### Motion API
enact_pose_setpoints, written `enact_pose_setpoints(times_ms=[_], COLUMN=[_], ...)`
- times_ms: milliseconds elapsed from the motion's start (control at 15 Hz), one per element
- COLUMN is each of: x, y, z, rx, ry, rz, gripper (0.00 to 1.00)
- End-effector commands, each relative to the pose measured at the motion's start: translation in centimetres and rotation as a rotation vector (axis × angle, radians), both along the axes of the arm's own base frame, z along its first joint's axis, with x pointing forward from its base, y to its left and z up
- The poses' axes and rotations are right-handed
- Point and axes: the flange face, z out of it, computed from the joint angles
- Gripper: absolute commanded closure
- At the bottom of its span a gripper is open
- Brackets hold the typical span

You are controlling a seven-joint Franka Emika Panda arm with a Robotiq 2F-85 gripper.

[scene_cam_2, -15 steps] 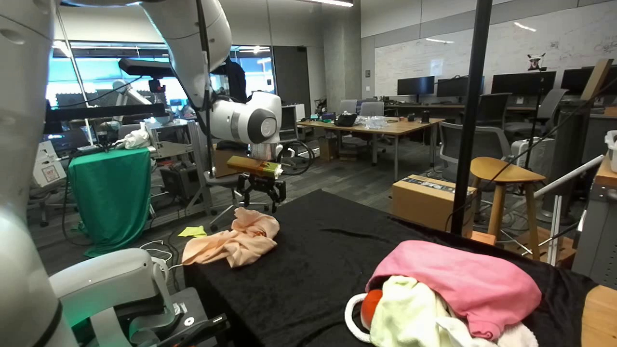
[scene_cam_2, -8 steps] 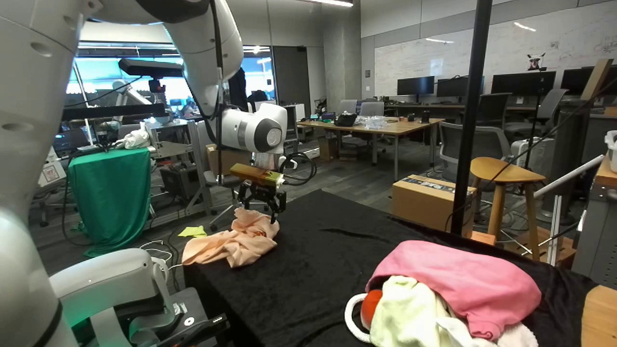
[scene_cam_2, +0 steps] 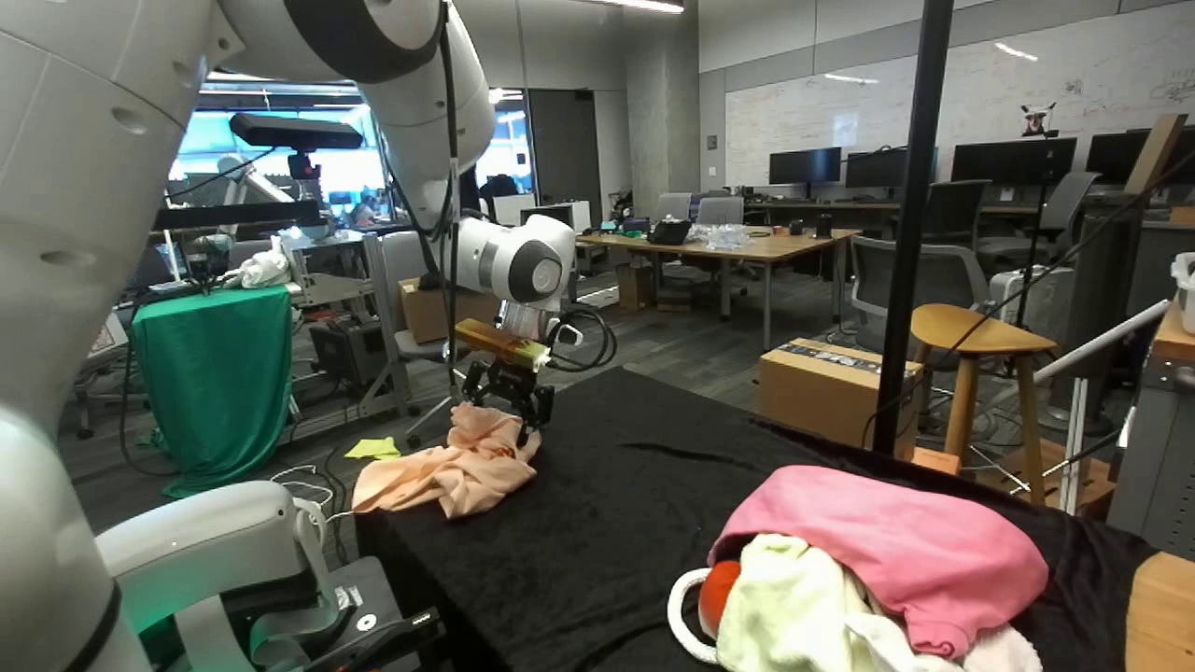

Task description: Pile up the objects on the table.

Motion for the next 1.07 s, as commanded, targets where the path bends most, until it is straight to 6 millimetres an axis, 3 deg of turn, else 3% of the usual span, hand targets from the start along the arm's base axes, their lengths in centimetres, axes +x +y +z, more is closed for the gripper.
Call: enact_pose_setpoints(times_ms=[0, 533, 1000], x=[1.5, 2.7, 3.1], y=[0.9, -1.1, -2.4], z=[0.2, -1.9, -2.5], rx=[0.031, 0.040, -0.043], ry=[0.081, 0.126, 0.235], rz=[-0.083, -0.192, -0.242], gripper=[0.00, 0.00, 0.00])
